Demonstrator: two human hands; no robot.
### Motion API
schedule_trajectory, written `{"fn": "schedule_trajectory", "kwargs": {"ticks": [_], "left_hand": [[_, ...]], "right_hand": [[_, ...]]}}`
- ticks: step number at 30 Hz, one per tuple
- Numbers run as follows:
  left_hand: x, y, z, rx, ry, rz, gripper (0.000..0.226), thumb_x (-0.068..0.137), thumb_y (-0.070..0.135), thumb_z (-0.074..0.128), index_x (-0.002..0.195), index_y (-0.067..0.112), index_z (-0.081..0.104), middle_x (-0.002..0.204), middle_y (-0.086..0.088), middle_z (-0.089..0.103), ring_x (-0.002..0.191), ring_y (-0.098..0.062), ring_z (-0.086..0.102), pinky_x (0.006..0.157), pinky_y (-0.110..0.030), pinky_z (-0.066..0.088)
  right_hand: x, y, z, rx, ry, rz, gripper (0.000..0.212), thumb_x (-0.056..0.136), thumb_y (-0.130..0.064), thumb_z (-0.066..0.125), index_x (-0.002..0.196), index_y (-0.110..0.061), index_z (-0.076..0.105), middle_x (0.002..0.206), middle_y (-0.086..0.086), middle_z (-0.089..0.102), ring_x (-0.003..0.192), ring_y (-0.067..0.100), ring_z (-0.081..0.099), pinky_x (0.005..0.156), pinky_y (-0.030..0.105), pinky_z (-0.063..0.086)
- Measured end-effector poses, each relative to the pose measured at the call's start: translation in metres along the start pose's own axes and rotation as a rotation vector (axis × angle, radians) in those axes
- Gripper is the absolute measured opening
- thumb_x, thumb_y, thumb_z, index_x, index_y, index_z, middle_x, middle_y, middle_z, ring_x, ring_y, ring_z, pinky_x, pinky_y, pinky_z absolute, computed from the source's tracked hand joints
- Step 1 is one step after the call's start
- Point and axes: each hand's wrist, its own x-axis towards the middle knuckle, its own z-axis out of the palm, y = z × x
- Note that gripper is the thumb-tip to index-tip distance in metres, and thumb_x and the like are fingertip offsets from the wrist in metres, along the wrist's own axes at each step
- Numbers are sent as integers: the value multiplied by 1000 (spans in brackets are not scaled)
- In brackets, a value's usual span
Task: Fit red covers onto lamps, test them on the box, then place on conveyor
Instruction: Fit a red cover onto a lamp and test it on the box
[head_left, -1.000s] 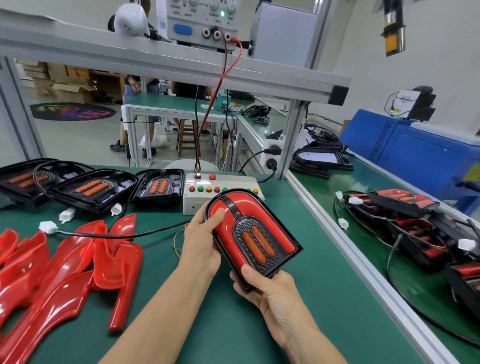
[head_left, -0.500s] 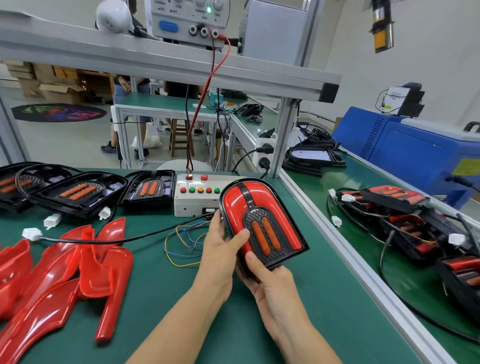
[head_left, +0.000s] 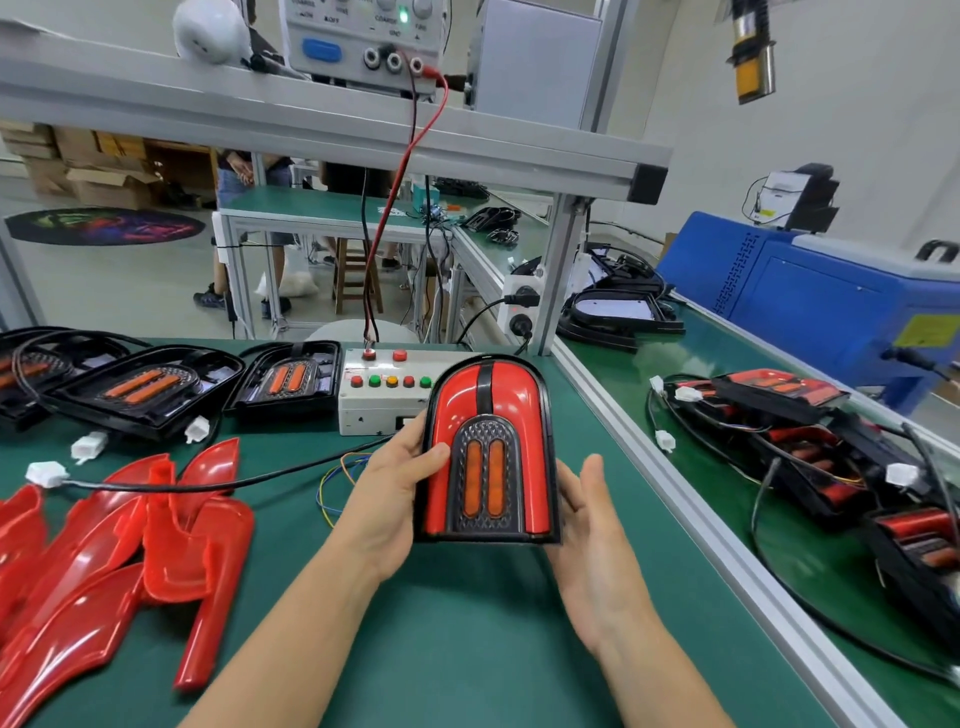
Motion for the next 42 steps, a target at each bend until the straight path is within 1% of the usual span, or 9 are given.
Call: {"fn": "schedule_trajectory", "kwargs": {"ticks": [10, 18, 22, 25, 27, 29, 32, 35, 42], "left_hand": [[0, 1, 7, 71, -98, -102, 40, 88, 6, 55, 126, 18, 57, 114, -10, 69, 94, -23, 69, 70, -32, 57], [9, -3, 39, 241, -149, -111, 38, 96, 2, 47, 119, 30, 60, 124, -4, 64, 104, -22, 66, 86, -39, 56], [9, -9, 46, 312, -116, -91, 34, 98, 7, 48, 119, 31, 59, 137, -2, 51, 117, -23, 58, 96, -44, 50], [6, -8, 42, 309, -126, -115, 32, 99, 17, 46, 125, 34, 54, 129, 5, 58, 113, -10, 59, 89, -25, 50], [6, -3, 32, 450, -60, -17, 34, 98, 16, 48, 123, 39, 52, 126, 17, 55, 107, 11, 52, 80, -5, 41], [5, 2, 17, 665, 86, 153, 36, 95, 10, 52, 116, 40, 56, 119, 22, 56, 100, 10, 52, 76, 1, 37], [3, 5, -13, 1087, 306, 304, 38, 86, 6, 61, 116, 28, 61, 121, 15, 58, 115, -7, 45, 92, -13, 33], [3, 2, -34, 1437, 347, 201, 42, 84, 14, 63, 125, 24, 59, 132, 7, 53, 126, -18, 39, 104, -33, 28], [1, 5, -49, 1774, 501, 67, 38, 97, 34, 38, 133, 31, 49, 138, 10, 51, 132, -15, 37, 112, -38, 16]], "right_hand": [[6, -3, 1, 236, -158, 78, 70, 84, -69, 44, 120, -14, 69, 127, 16, 64, 117, 31, 62, 87, 42, 56], [7, -1, -16, 386, -233, 86, 92, 51, -73, 80, 118, -11, 69, 128, 21, 62, 116, 38, 61, 84, 49, 55], [10, -4, -23, 410, -200, 56, 79, 60, -66, 79, 115, -10, 71, 122, 21, 65, 109, 37, 65, 80, 47, 56], [13, -5, -31, 417, -95, 43, 58, 75, -59, 65, 105, -11, 75, 114, 21, 69, 98, 35, 70, 73, 45, 58], [15, -5, -38, 435, -30, 30, 51, 78, -56, 61, 101, -13, 77, 111, 20, 70, 93, 34, 71, 71, 47, 58], [16, -8, -45, 462, 24, -18, 43, 78, -53, 62, 95, -17, 79, 107, 16, 72, 89, 32, 72, 69, 47, 58], [16, -17, -56, 503, 61, -96, 36, 80, -51, 60, 89, -22, 80, 102, 10, 74, 85, 26, 73, 69, 45, 58], [17, -23, -64, 530, 70, -132, 37, 83, -52, 56, 91, -24, 80, 104, 8, 74, 87, 24, 73, 71, 42, 58], [18, -30, -70, 584, 109, -142, 41, 75, -53, 62, 98, -23, 79, 117, 8, 71, 98, 26, 71, 75, 44, 58]]}}
